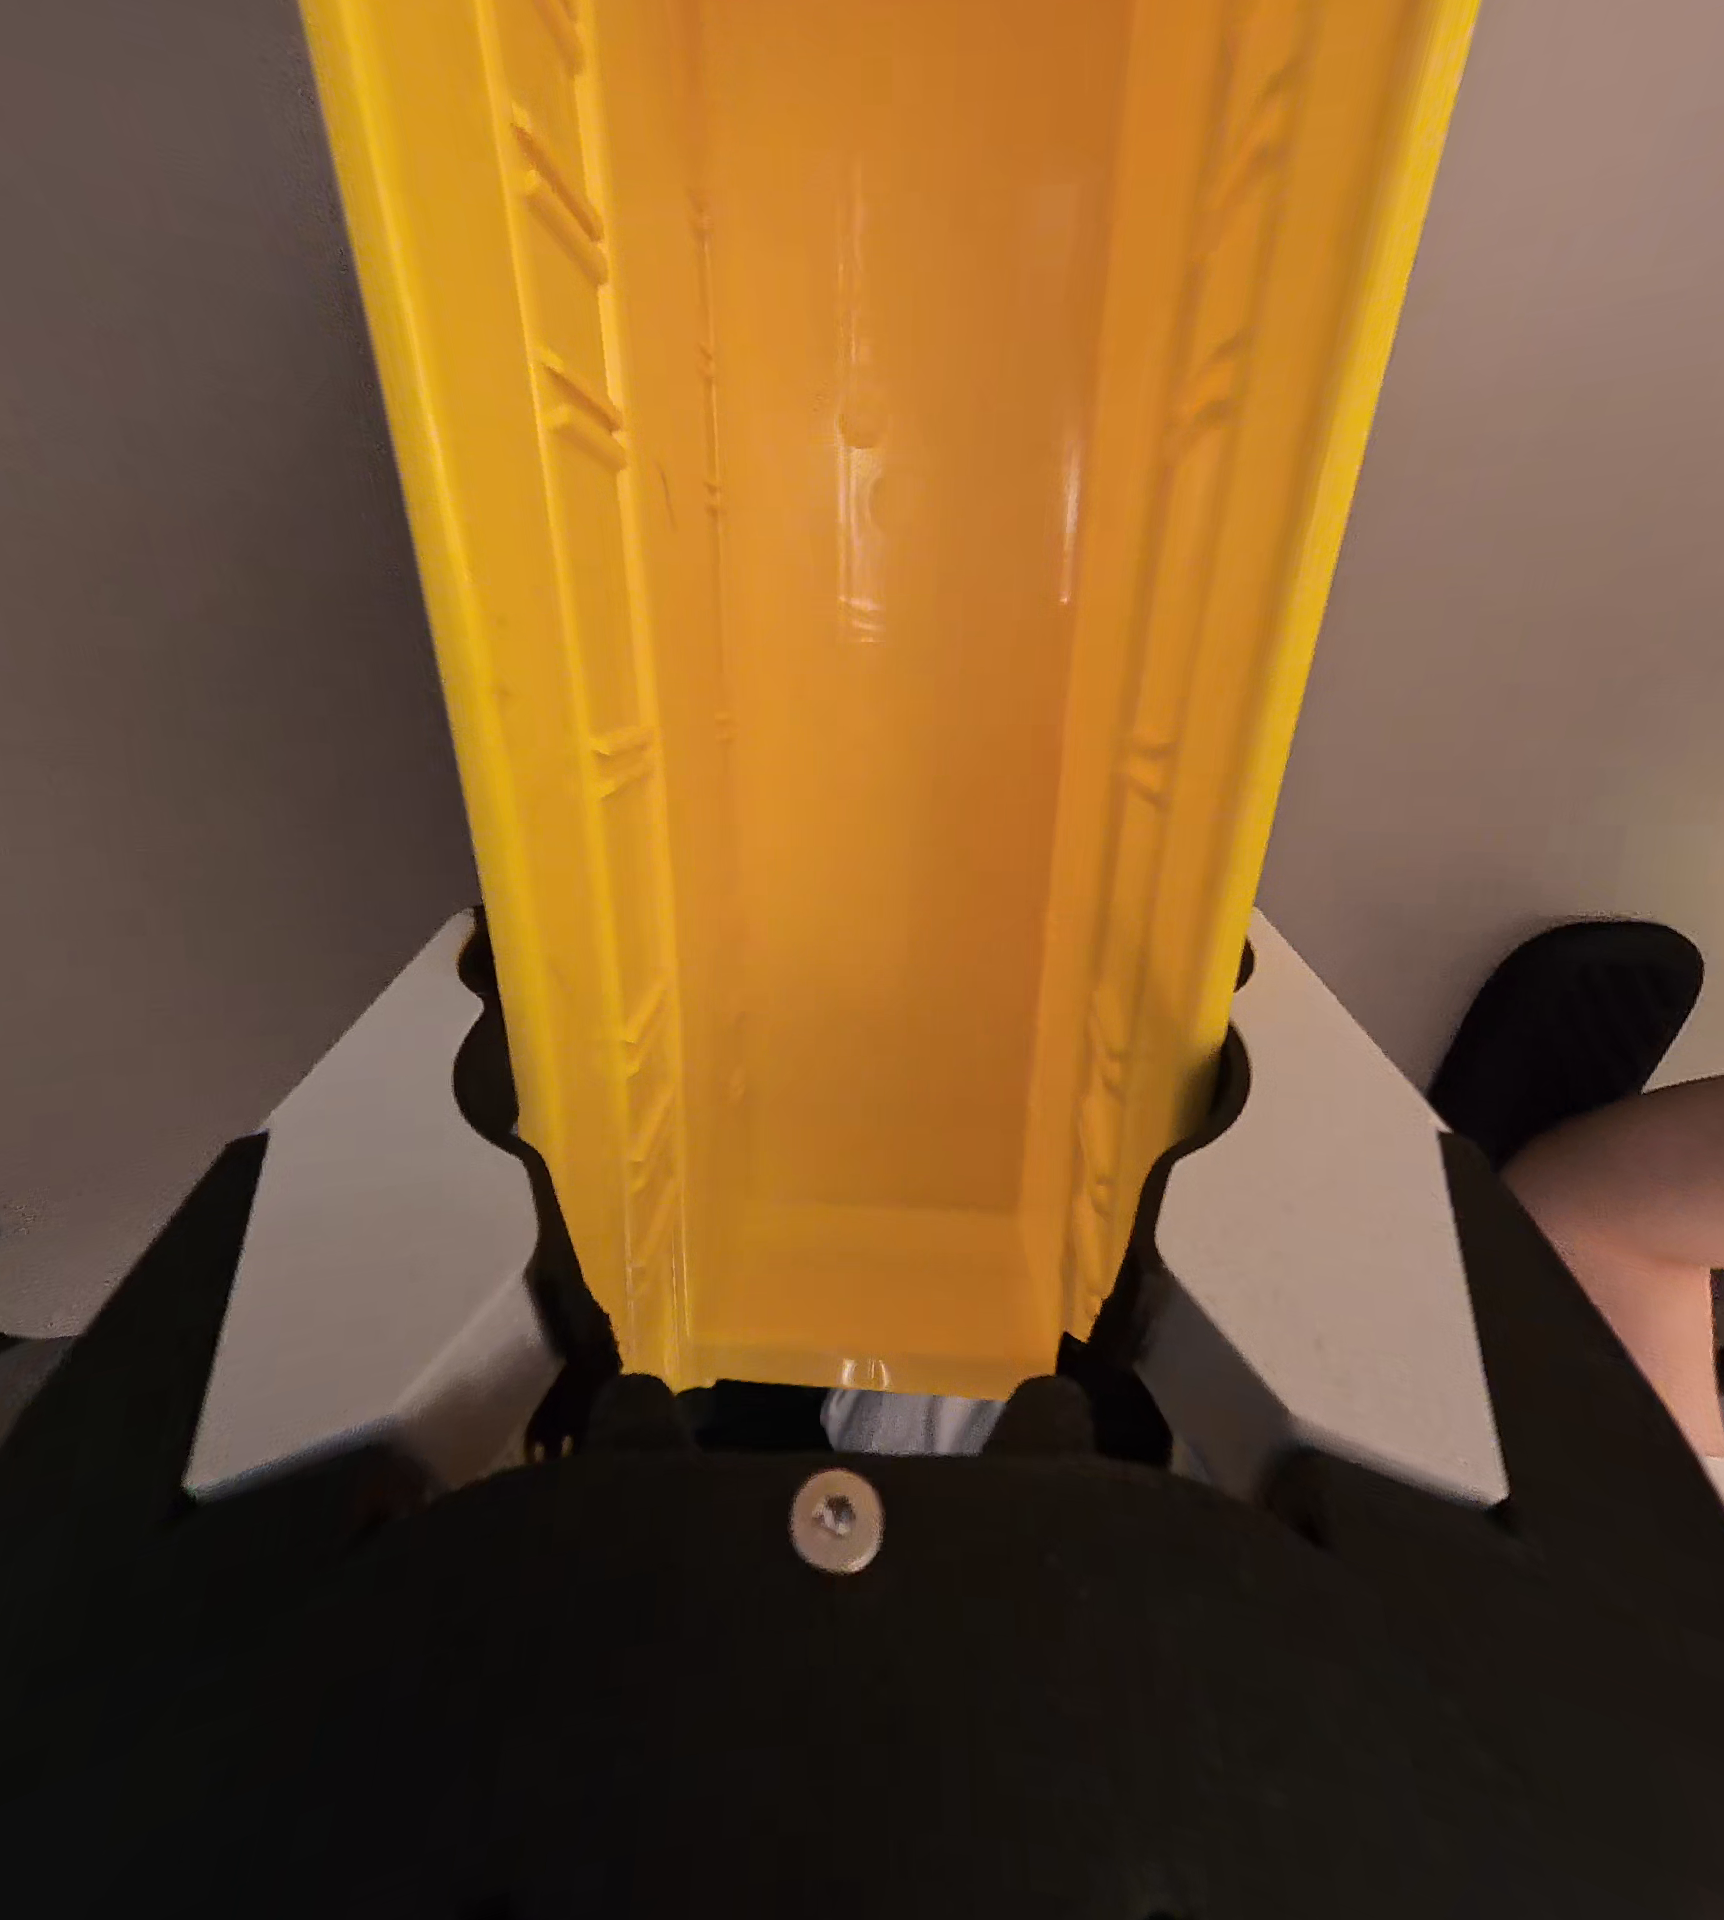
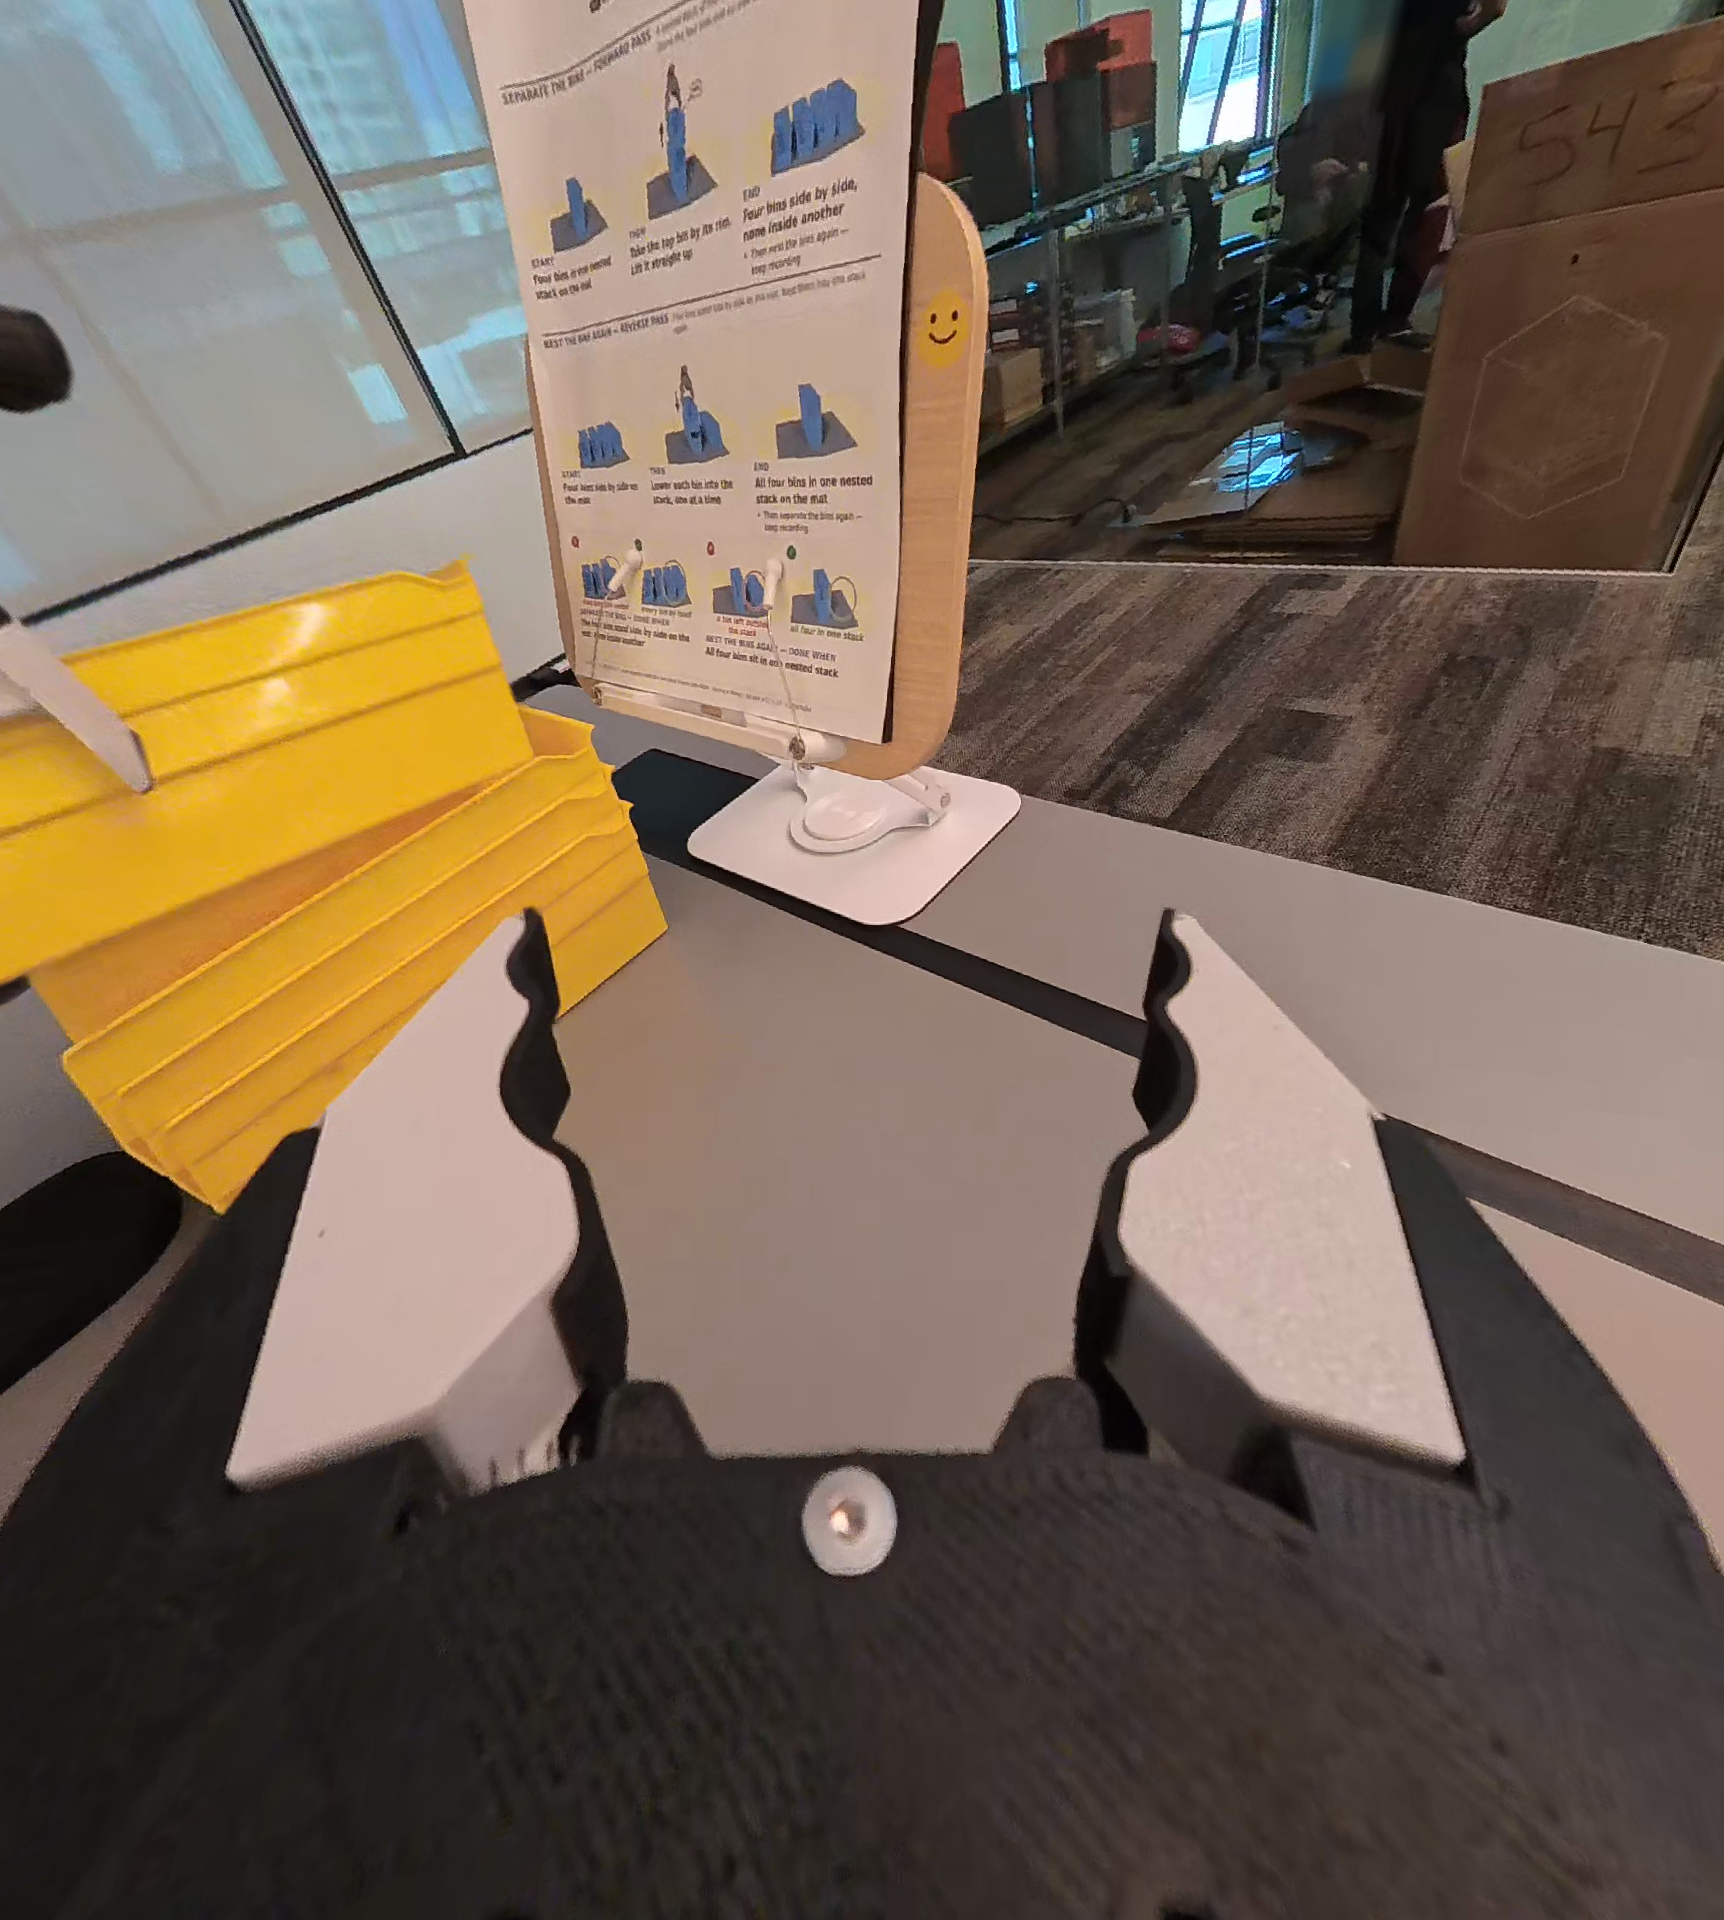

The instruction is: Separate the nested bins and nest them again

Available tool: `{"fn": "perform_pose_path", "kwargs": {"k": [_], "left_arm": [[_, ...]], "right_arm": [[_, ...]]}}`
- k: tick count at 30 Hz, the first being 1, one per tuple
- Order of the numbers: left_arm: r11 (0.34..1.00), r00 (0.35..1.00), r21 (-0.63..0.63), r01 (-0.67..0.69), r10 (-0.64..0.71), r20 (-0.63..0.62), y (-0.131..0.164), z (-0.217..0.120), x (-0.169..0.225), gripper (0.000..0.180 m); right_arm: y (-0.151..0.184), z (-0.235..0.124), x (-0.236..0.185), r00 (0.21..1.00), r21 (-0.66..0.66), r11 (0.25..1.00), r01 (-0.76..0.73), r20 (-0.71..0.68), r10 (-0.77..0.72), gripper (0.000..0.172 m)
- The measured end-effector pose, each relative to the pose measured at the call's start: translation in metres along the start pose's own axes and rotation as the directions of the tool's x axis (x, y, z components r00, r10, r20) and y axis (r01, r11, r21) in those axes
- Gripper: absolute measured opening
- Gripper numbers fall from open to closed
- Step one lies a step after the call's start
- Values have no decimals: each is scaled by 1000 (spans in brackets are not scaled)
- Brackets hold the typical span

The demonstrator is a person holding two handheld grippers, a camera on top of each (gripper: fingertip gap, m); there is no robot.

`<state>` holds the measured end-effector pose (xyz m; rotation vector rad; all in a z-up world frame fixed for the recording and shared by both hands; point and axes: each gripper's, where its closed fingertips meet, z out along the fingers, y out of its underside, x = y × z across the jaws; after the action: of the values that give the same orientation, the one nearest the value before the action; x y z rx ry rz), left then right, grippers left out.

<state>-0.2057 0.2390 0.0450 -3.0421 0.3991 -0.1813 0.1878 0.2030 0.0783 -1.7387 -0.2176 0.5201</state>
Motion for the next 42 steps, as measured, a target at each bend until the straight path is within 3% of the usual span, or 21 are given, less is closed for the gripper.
{"fn": "perform_pose_path", "kwargs": {"k": [4, 12, 19, 27, 33, 35, 42], "left_arm": [[1000, 997, -21, 16, -15, 81, -6, 26, -3, 133], [997, 978, 69, -27, 12, 210, -12, 54, 2, 140], [990, 984, 140, -21, -4, 177, -19, 73, -2, 140], [985, 979, 166, -52, 18, 203, -20, 76, -2, 151], [958, 983, 281, -59, 6, 184, -28, 64, -1, 136], [943, 969, 318, -95, 15, 247, -31, 52, -4, 119], [971, 965, 223, -87, 27, 261, -20, 58, -1, 137]], "right_arm": [[2, 0, -2, 1000, -8, 1000, -7, 21, 7, 113], [0, -2, -2, 998, 6, 999, -44, 49, 44, 113], [-1, -3, -6, 999, 0, 1000, -24, 43, 24, 113], [6, 4, -6, 999, -33, 999, -13, 31, 14, 113], [6, 5, -7, 999, -33, 999, -11, 31, 12, 112], [7, 5, -7, 999, -38, 999, -11, 30, 12, 112], [13, 8, -6, 999, -65, 998, -12, 29, 14, 111]]}}
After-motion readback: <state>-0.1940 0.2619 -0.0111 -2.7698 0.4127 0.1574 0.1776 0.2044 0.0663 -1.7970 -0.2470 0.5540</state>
